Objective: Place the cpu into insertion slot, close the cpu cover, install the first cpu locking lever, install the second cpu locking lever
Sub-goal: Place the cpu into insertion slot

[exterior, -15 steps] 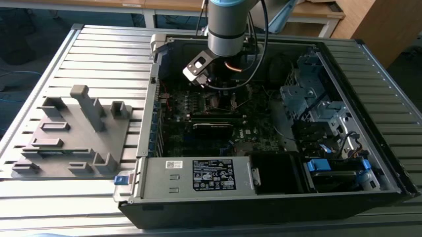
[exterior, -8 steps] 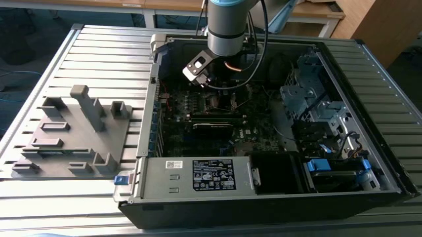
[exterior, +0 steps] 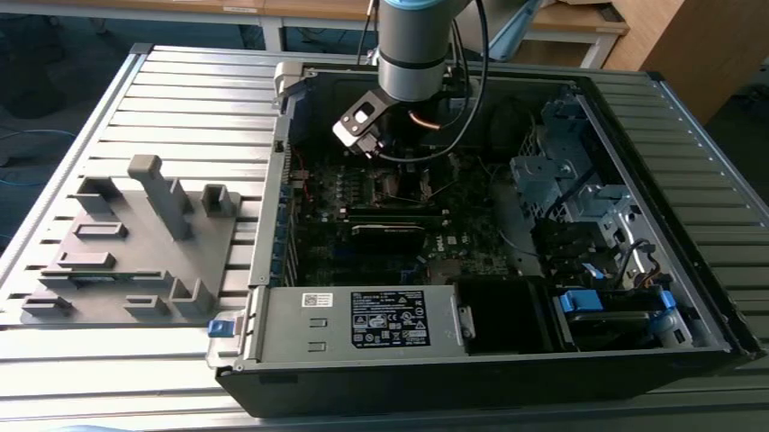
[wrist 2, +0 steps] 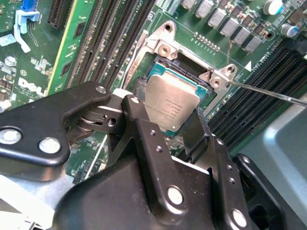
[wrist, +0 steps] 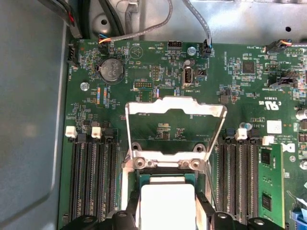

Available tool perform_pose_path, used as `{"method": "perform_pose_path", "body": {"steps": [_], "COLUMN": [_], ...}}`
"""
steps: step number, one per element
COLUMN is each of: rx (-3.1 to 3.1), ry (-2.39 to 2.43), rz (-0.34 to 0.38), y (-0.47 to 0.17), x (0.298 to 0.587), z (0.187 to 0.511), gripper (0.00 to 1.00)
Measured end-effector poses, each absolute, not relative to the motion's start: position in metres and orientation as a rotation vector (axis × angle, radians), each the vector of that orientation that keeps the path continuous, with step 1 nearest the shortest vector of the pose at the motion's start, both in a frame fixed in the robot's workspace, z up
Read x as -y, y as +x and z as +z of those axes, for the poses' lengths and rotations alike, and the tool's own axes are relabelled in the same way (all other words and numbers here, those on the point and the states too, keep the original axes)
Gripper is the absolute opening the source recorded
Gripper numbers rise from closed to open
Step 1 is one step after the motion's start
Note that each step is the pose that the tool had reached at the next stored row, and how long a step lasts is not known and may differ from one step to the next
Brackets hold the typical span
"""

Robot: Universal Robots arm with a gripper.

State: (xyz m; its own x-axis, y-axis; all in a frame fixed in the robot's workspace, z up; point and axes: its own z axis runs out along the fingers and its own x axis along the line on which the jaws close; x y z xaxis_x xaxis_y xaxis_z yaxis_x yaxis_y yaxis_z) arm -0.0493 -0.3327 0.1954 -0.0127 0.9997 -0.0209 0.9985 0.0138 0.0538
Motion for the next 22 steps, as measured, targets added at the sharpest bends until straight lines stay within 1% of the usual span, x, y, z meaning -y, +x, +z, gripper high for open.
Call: {"method": "perform_pose_path", "body": {"steps": [22], "rx": [-2.167], "ry": [2.201], "rz": [0.036], "y": [-0.0494], "x": [0.3328], "z": [0.1941], "gripper": [0.54]}}
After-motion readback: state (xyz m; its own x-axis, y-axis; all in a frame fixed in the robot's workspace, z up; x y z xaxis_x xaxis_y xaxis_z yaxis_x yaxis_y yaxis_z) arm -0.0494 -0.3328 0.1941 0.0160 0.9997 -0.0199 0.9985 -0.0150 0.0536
